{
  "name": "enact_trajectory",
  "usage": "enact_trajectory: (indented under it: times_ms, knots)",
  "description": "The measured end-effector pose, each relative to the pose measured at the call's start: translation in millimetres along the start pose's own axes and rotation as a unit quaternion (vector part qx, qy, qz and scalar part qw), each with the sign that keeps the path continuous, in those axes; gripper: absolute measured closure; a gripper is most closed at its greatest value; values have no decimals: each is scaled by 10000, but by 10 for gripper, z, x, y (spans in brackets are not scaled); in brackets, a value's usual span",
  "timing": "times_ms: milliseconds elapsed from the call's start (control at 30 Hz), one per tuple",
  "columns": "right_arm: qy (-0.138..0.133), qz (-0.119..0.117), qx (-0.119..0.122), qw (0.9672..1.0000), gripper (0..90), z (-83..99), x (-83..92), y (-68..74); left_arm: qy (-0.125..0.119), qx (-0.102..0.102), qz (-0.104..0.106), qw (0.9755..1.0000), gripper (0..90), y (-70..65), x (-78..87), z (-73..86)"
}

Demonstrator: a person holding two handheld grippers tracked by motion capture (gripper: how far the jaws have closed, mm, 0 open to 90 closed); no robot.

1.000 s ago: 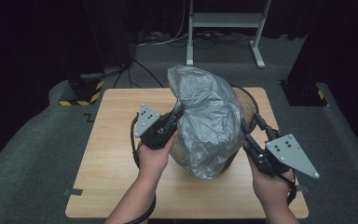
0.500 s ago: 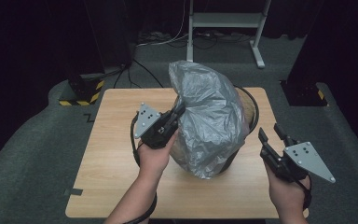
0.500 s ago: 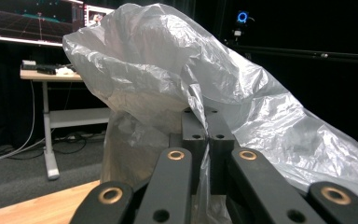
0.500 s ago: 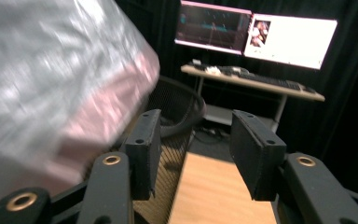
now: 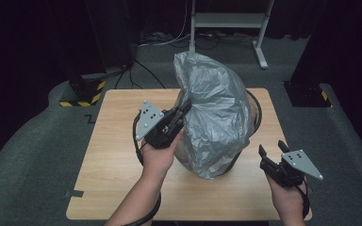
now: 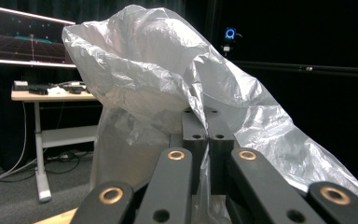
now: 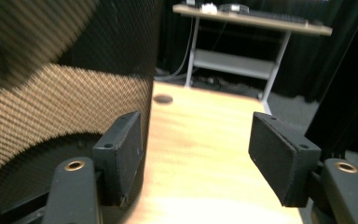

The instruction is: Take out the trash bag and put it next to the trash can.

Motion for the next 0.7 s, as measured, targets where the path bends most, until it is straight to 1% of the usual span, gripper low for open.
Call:
enact_trajectory:
  times_ms: [33, 67, 133, 167, 200, 267, 333, 433, 467, 533, 567, 600, 633, 700]
  knots:
    - [79, -26, -24, 10000, 328, 56, -31, -13, 0, 0, 0, 10000, 887, 0, 0, 0]
    - [155, -37, -54, 9999, 318, 109, -58, -22, -66, 18, 8, 10000, 888, -12, -4, -30]
    - [267, -56, -37, 9996, 306, 218, -106, -29, -124, 3, 28, 9999, 887, -23, -2, -57]
    - [267, -56, -37, 9996, 306, 218, -106, -29, -124, 3, 28, 9999, 887, -23, -2, -57]
    - [410, -19, -30, 9992, 287, 336, -160, -49, -190, -7, 30, 9998, 887, -33, 4, -84]
    - [565, -52, -99, 9983, 268, 454, -223, -73, -227, 2, 35, 9997, 887, -39, 12, -104]
    - [717, -3, -111, 9974, 264, 584, -287, -120, -256, 7, 35, 9997, 888, -42, 15, -117]
    - [1115, -176, -241, 9933, 242, 827, -381, -156, -317, -39, 33, 9995, 888, -61, 22, -171]
    - [1227, -177, -246, 9920, 227, 890, -410, -172, -327, -64, 32, 9994, 889, -60, 23, -190]
    - [1381, -122, -332, 9898, 203, 976, -462, -196, -363, -79, 40, 9993, 888, -63, 23, -214]
    - [1381, -122, -332, 9898, 203, 976, -462, -196, -393, -117, 31, 9992, 888, -63, 23, -238]
    - [1552, -89, -327, 9873, 162, 1042, -504, -198, -442, -177, 34, 9989, 889, -72, 17, -284]
    - [1603, -26, -291, 9866, 154, 1068, -524, -198, -465, -244, 37, 9986, 889, -75, 13, -307]
    - [1647, 7, -254, 9860, 148, 1088, -540, -197, -489, -269, 45, 9984, 889, -83, 7, -326]
Point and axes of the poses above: each handheld gripper's, and its own axes: x roughly backward along the jaws, z roughly out of its underside, y roughly to its left, the point moved 7 cm from there along -x, roughly forward along the jaws, and after that the axes turned 10 degrees about -x, right-handed, at the moved point
